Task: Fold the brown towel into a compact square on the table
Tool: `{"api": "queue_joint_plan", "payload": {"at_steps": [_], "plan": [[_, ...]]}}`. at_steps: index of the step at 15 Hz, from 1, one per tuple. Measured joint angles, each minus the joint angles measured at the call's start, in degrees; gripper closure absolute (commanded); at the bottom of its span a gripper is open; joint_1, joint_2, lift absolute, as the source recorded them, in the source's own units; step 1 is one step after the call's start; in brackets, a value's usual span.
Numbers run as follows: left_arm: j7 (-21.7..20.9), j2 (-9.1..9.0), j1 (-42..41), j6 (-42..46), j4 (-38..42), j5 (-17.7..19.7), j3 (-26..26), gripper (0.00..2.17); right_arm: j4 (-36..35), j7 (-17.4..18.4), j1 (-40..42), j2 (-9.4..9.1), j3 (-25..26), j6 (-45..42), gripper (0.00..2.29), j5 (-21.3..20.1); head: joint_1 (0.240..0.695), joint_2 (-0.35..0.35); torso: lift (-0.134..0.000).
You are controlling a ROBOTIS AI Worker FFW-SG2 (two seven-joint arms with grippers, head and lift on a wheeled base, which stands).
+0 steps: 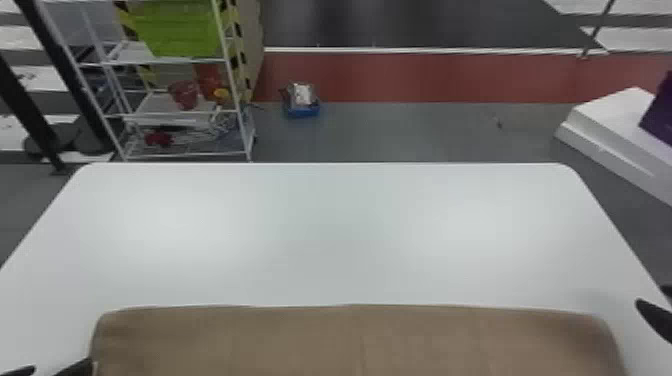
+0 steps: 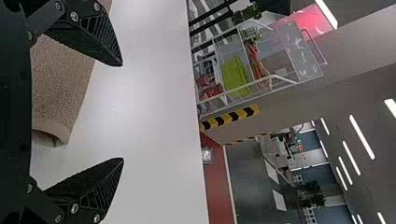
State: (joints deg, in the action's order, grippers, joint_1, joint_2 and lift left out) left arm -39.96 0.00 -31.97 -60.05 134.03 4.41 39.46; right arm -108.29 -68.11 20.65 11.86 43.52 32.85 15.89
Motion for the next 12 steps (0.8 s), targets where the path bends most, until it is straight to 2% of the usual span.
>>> {"api": "queue_joint_plan", "payload": {"at_steps": [4,8,11,12], "plan": [[1.7,0.00,0.0,0.0,-0.9,-3.8,-3.6,0.08,0.0,0.0,0.0,0.05,0.0,0.0,0.17,-0.1,0.695,-0.018,-0.124],[1.7,0.00,0.1,-0.4,-1.4,-6.2,-5.3,0.11,-0.1,0.0,-0.1,0.03,-0.2,0.0,0.17,-0.1,0.695,-0.024,-0.124],[1.6,0.00,0.1,-0.7,-1.7,-7.0,-6.0,0.37,0.0,0.0,-0.1,0.03,-0.1,-0.1,0.17,0.0,0.695,-0.029,-0.124],[1.6,0.00,0.3,-0.8,-1.9,-7.6,-6.4,0.57,0.0,0.0,-0.1,0.05,-0.1,-0.2,0.17,0.0,0.695,-0.032,-0.124]]}}
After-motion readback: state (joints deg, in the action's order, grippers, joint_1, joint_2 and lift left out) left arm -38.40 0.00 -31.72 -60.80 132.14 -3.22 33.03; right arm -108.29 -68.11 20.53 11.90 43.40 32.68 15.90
